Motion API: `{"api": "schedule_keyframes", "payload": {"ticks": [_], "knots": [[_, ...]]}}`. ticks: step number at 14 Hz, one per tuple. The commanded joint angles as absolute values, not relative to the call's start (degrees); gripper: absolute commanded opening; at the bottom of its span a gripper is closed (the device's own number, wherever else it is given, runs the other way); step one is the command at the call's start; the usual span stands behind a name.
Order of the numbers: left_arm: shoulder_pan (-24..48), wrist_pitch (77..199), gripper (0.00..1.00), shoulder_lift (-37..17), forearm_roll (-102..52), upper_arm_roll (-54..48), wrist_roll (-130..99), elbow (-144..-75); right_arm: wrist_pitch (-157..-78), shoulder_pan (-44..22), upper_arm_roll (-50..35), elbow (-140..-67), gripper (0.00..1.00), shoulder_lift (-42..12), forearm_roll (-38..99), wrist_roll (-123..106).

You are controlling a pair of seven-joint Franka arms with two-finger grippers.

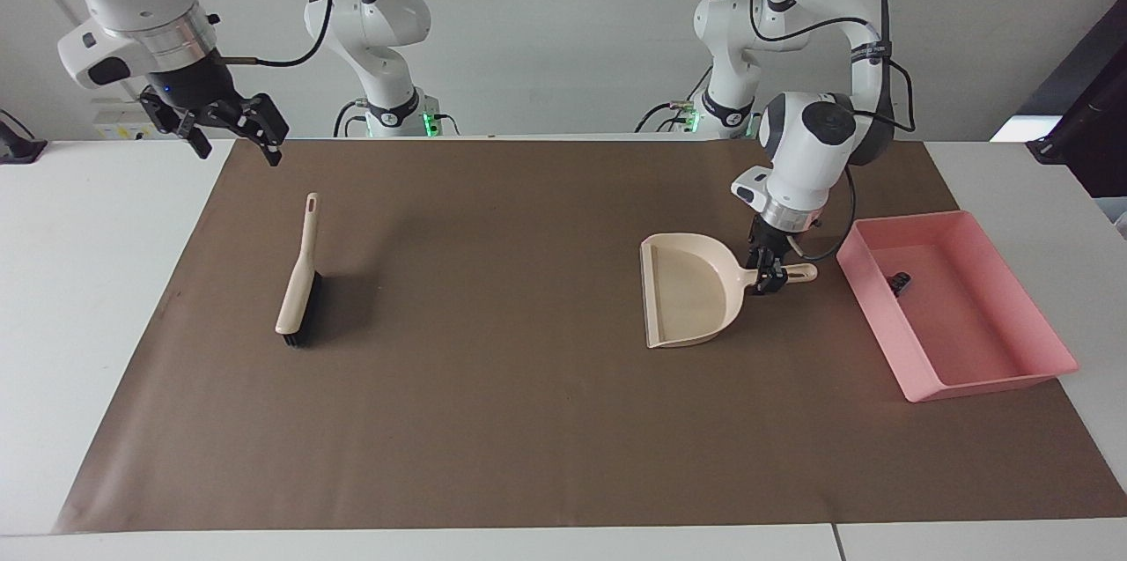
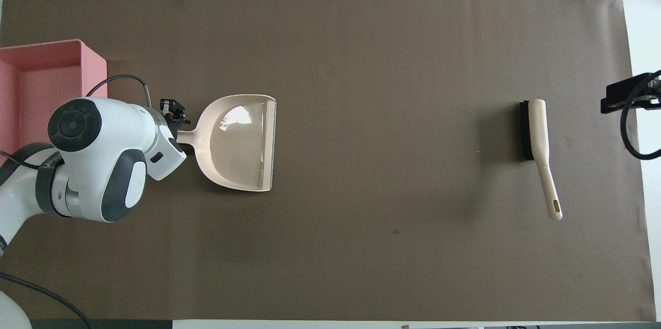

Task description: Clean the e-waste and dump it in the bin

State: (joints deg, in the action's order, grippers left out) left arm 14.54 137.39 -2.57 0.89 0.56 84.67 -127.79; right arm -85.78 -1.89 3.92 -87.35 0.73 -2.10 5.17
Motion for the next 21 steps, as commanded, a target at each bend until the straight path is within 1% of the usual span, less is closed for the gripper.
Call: {"api": "schedule_keyframes", "payload": {"ticks": [1, 2, 4, 5, 9, 11, 13, 14, 16, 20, 21], "knots": [[12.1, 133.5, 0.85, 2.7, 1.3, 0.8, 84.2, -128.8, -86.6, -1.7, 3.3, -88.0, 0.99, 1.2, -0.8, 6.2], [9.8, 131.7, 0.97, 4.3, 1.3, 0.7, 82.3, -128.8, -86.7, -1.6, 3.3, -88.0, 0.99, 1.2, -0.3, 6.3], [6.7, 128.3, 0.98, 6.1, 1.3, 0.8, 75.8, -128.8, -86.7, -1.6, 3.3, -88.0, 0.99, 1.2, -0.5, 6.0], [5.5, 127.3, 0.98, 6.2, 1.3, 0.7, 71.5, -128.8, -86.7, -1.6, 3.3, -88.0, 0.99, 1.2, -0.5, 5.7], [4.7, 126.0, 0.98, 6.5, 1.3, 0.8, 50.6, -128.8, -86.5, -1.7, 3.3, -88.1, 0.99, 1.3, -1.0, 5.5], [4.7, 126.6, 0.98, 6.3, 1.2, 0.7, 33.7, -128.6, -86.4, -1.6, 3.3, -88.1, 0.99, 1.3, -0.9, 5.6], [5.1, 126.5, 0.98, 5.6, 1.1, 0.6, 13.6, -126.6, -86.6, -1.6, 3.3, -88.1, 0.99, 1.3, -0.9, 5.6], [5.5, 126.6, 0.98, 5.1, 1.1, 0.6, 5.6, -124.6, -86.6, -1.6, 3.3, -88.1, 0.99, 1.3, -0.9, 5.6], [5.8, 124.4, 0.98, 3.3, 1.1, 0.6, 0.7, -118.2, -86.6, -1.6, 3.3, -88.1, 0.99, 1.3, -0.8, 5.5], [5.3, 105.8, 0.98, -1.0, 0.9, 0.7, 1.1, -98.0, -86.4, -1.6, 3.3, -88.1, 0.99, 1.3, -0.7, 5.7], [5.2, 102.0, 0.98, -2.0, 0.9, 0.7, 1.1, -94.1, -86.6, -1.5, 3.3, -88.1, 0.99, 1.3, -0.6, 5.9]]}}
